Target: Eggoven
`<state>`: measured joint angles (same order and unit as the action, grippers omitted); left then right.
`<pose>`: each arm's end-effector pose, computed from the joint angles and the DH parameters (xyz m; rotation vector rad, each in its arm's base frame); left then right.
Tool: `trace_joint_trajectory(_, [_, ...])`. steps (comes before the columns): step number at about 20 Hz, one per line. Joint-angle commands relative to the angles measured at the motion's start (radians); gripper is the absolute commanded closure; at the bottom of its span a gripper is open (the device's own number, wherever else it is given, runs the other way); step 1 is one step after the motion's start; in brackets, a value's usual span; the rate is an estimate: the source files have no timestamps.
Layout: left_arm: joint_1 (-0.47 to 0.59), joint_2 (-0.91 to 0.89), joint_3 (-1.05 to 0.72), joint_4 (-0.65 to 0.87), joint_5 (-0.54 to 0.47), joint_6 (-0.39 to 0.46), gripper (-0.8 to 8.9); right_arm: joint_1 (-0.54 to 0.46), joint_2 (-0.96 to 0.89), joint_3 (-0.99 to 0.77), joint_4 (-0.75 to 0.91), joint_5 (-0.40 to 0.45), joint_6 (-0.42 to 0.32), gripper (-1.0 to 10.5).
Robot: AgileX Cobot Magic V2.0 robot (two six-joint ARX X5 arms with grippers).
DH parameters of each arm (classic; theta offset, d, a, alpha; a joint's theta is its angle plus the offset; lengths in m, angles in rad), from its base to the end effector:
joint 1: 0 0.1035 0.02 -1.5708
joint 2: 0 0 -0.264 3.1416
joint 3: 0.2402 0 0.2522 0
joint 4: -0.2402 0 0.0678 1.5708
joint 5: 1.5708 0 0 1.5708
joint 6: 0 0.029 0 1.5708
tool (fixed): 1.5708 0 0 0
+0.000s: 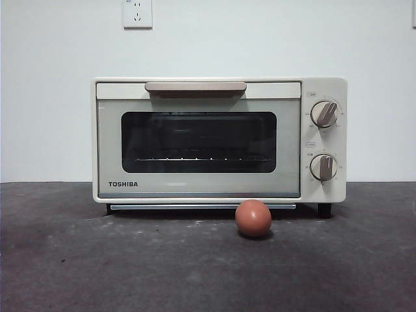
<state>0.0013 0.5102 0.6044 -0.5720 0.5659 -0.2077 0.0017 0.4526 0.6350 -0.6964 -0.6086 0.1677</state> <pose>0.1098 -0.0154 0.2728 -0.3340 0.5218 -0.5046 0.0923 0.0167 0.2774 0.3151 0.5481 0.5547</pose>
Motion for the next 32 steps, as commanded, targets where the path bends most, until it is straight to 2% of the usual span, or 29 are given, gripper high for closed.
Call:
trace_joint_trajectory(1, [-0.032,0.038,0.060,-0.043,0.032,0.088,8.06,0.036,0.051,0.062,-0.059,-0.079,-0.101,9.4])
trace_joint_trajectory(7, [-0.121,0.077,0.119,-0.172,0.048,0.175,8.06,0.145,0.102,0.108,-0.149,-0.105,-0.152,9.4])
trace_joint_trajectory(13, [-0.153,0.077,0.120,-0.168,0.048,0.173,8.06,0.203,0.101,0.108,-0.126,-0.095,-0.153,9.4])
trace_joint_trajectory(16, [-0.153,0.077,0.120,-0.169,0.048,0.173,8.06,0.204,0.102,0.108,-0.074,-0.096,-0.113,9.3])
trace_joint_trajectory(17, [-0.153,0.077,0.120,-0.168,0.048,0.173,8.06,0.204,0.102,0.108,-0.064,-0.097,-0.105,8.8])
trace_joint_trajectory(19, [-0.153,0.077,0.120,-0.168,0.048,0.171,8.06,0.204,0.102,0.108,-0.039,-0.095,-0.077,6.7])
trace_joint_trajectory(20, [-0.153,0.077,0.120,-0.169,0.048,0.170,8.06,0.205,0.102,0.108,-0.031,-0.090,-0.045,6.1])
trace_joint_trajectory(22, [-0.153,0.077,0.120,-0.168,0.048,0.170,8.06,0.207,0.125,0.108,-0.031,-0.086,-0.017,6.1])
trace_joint_trajectory(25, [-0.153,0.077,0.120,-0.167,0.048,0.169,8.06,0.235,0.180,0.108,-0.011,-0.024,-0.004,6.1])
trace_joint_trajectory(27, [-0.153,0.077,0.120,-0.167,0.048,0.169,8.06,0.283,0.240,0.108,0.051,0.024,0.038,6.1])
trace_joint_trajectory(32, [-0.153,0.077,0.120,-0.161,0.048,0.170,8.06,0.486,0.432,0.108,0.238,0.265,0.140,6.1])
